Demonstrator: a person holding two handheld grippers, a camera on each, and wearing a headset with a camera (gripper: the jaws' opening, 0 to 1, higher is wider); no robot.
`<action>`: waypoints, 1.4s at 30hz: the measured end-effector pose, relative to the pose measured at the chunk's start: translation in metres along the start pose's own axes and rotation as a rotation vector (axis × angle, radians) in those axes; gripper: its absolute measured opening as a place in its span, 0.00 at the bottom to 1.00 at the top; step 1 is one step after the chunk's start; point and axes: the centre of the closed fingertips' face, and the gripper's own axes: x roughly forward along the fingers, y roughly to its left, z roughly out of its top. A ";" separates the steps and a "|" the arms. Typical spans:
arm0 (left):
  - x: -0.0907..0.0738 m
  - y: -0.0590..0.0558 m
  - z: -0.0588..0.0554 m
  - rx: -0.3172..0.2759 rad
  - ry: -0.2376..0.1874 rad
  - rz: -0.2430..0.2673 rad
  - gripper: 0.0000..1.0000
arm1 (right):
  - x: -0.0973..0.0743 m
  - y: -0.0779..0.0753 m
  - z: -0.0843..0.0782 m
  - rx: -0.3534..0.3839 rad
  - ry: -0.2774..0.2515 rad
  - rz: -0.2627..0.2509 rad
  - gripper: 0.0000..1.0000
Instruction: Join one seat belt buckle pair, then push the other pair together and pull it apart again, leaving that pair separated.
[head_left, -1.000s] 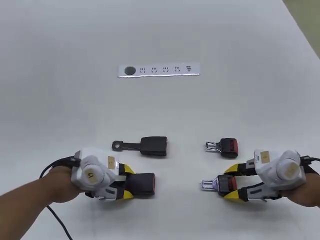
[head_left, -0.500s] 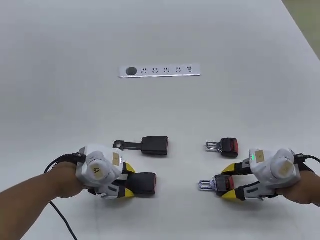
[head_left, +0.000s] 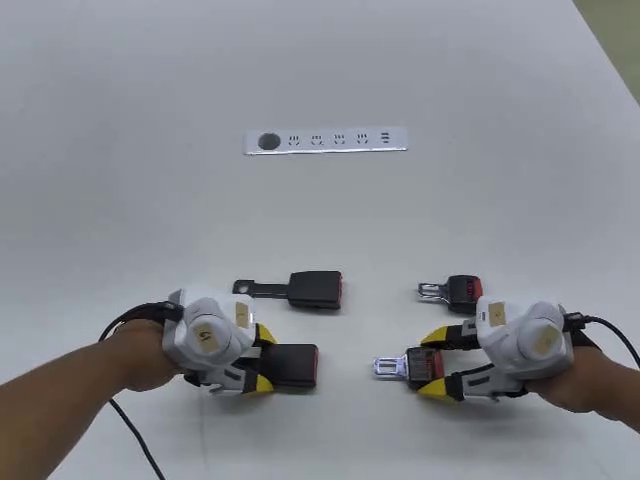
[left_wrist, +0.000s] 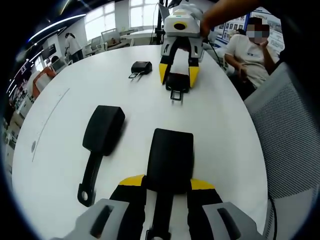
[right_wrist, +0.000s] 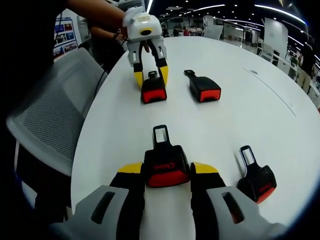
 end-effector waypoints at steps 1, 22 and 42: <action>0.000 0.000 0.000 0.000 0.001 0.000 0.32 | 0.002 0.001 0.002 0.002 -0.003 0.000 0.34; 0.001 0.000 0.002 -0.012 0.023 0.006 0.32 | 0.023 0.000 0.023 0.030 -0.057 -0.028 0.34; -0.001 0.001 0.002 -0.005 0.036 0.005 0.32 | 0.057 0.004 0.054 0.010 -0.082 -0.005 0.34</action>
